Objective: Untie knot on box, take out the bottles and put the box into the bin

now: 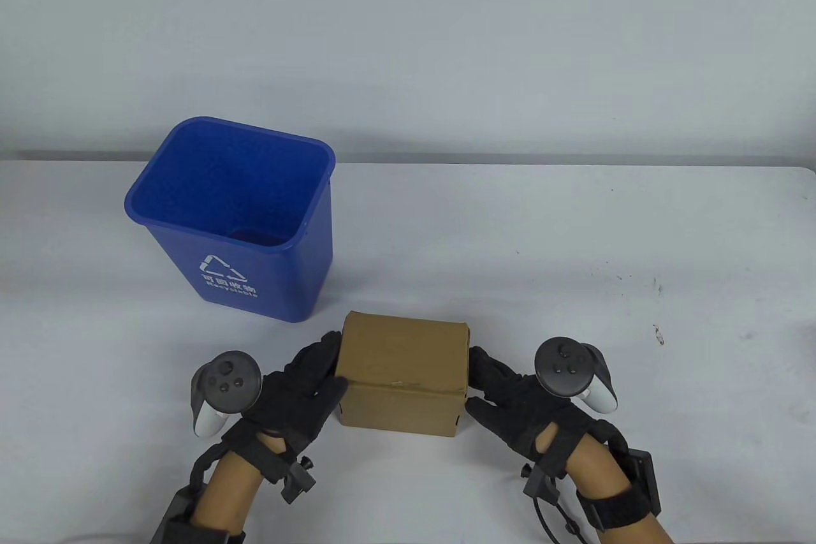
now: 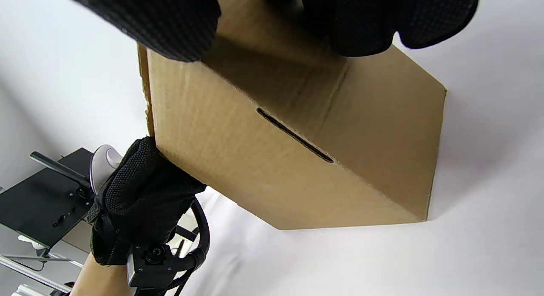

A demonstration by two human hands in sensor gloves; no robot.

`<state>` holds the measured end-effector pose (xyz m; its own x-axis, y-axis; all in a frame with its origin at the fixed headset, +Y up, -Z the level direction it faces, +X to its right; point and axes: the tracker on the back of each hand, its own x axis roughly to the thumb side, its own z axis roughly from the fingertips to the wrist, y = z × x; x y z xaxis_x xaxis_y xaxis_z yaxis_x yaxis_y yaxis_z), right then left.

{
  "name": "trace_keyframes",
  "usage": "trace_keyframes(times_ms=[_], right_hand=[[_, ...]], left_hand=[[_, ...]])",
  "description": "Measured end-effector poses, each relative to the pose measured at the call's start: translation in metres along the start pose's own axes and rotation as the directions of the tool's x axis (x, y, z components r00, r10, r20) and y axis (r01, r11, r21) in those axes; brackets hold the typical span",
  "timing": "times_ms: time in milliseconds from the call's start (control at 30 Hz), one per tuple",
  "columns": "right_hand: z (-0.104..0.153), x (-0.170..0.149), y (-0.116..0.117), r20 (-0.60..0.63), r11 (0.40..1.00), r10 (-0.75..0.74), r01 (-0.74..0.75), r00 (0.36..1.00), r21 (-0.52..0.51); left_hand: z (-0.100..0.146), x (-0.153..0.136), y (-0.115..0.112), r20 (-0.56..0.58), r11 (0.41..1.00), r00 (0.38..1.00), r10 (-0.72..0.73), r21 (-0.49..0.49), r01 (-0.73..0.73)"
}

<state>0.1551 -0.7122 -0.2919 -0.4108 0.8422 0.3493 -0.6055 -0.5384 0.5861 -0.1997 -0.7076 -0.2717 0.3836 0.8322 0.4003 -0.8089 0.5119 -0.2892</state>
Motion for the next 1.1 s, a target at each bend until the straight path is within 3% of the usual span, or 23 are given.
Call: trace_keyframes(times_ms=[200, 467, 567, 667, 733, 833, 933, 1100], right_hand=[[0.000, 0.000, 0.000, 0.008, 1.000, -0.030, 0.030, 1.000, -0.007], [-0.001, -0.002, 0.000, 0.031, 0.993, -0.116, 0.115, 0.993, 0.020], [-0.001, -0.002, 0.001, 0.038, 0.988, -0.155, 0.154, 0.987, 0.021], [-0.001, -0.002, 0.002, 0.028, 0.989, -0.146, 0.146, 0.989, 0.027], [-0.002, -0.004, 0.000, 0.027, 0.988, -0.156, 0.156, 0.987, 0.008], [-0.002, -0.005, -0.001, 0.023, 0.986, -0.167, 0.167, 0.986, 0.005], [-0.003, -0.003, 0.001, 0.010, 0.998, -0.067, 0.067, 0.998, -0.006], [-0.002, -0.003, 0.004, 0.008, 0.985, -0.170, 0.170, 0.985, -0.016]], left_hand=[[0.002, 0.002, -0.002, -0.010, 0.998, 1.000, -0.013, 0.063, 0.013], [-0.002, -0.008, 0.002, -0.004, 0.993, 0.997, 0.076, -0.085, -0.076], [-0.004, -0.009, 0.003, -0.022, 0.995, 0.997, 0.074, -0.067, -0.075], [-0.003, -0.003, 0.002, -0.013, 0.999, 0.999, -0.043, 0.004, 0.043], [-0.003, -0.003, 0.001, -0.005, 0.999, 0.999, -0.047, 0.026, 0.047], [-0.002, -0.004, -0.002, -0.018, 0.999, 1.000, -0.018, 0.035, 0.019], [-0.003, -0.002, -0.005, -0.027, 0.999, 1.000, -0.005, 0.048, 0.007], [-0.004, -0.001, -0.003, -0.048, 1.000, 0.999, -0.002, 0.004, 0.002]])
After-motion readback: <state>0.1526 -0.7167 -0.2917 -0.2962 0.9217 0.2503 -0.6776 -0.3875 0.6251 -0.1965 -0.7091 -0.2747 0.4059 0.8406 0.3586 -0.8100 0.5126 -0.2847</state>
